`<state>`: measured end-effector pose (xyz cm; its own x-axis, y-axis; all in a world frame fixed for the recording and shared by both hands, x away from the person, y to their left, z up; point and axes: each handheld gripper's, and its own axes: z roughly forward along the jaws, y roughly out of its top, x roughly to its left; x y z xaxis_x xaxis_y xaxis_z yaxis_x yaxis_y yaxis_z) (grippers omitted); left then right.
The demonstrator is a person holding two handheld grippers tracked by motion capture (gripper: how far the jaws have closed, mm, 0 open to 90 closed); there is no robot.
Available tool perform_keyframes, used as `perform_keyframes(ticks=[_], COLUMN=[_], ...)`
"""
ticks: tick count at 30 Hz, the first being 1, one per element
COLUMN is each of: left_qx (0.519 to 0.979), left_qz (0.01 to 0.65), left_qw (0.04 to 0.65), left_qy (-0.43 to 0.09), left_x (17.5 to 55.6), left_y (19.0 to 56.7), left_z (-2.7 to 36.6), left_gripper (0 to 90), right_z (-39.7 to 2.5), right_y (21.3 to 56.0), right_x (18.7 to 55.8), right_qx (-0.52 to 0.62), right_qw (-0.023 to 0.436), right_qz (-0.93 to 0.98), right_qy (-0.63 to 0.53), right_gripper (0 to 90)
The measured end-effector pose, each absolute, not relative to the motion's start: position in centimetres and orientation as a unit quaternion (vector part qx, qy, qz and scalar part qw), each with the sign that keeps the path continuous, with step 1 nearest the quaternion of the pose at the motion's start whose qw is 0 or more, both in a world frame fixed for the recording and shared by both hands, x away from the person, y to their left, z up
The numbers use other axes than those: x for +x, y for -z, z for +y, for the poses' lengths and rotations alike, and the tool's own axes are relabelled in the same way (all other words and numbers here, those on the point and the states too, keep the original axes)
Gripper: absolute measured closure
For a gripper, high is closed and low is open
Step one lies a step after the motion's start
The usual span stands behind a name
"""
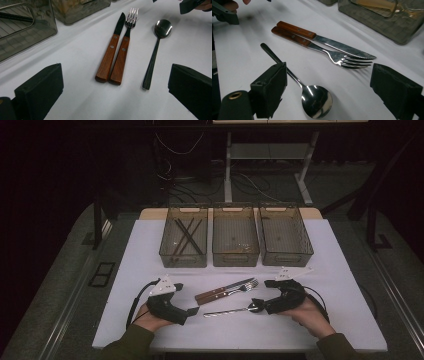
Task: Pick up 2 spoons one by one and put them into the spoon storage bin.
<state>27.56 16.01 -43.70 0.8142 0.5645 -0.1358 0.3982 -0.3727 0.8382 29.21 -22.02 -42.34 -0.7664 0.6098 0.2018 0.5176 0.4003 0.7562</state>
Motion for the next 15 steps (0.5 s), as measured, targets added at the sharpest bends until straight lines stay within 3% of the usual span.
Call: perform_keyframes(ticks=[7, 15], left_qx=[0.827, 0.831], left_qz=[0.288, 0.282], left_qw=[0.473, 0.471], left_qy=[-0.093, -0.092], left_x=[27.6, 27.6], left_y=[43.7, 43.8], left_z=[16.0, 15.9], left_gripper=[0.0, 0.0], right_z=[-21.6, -21.6], right_y=[42.9, 43.6], right_x=[29.3, 29.3], right_qx=[0.331, 0.323], right_qw=[0.045, 0.026], right_qz=[0.848, 0.859], right_qy=[-0.413, -0.396], right_gripper=[16.3, 29.8])
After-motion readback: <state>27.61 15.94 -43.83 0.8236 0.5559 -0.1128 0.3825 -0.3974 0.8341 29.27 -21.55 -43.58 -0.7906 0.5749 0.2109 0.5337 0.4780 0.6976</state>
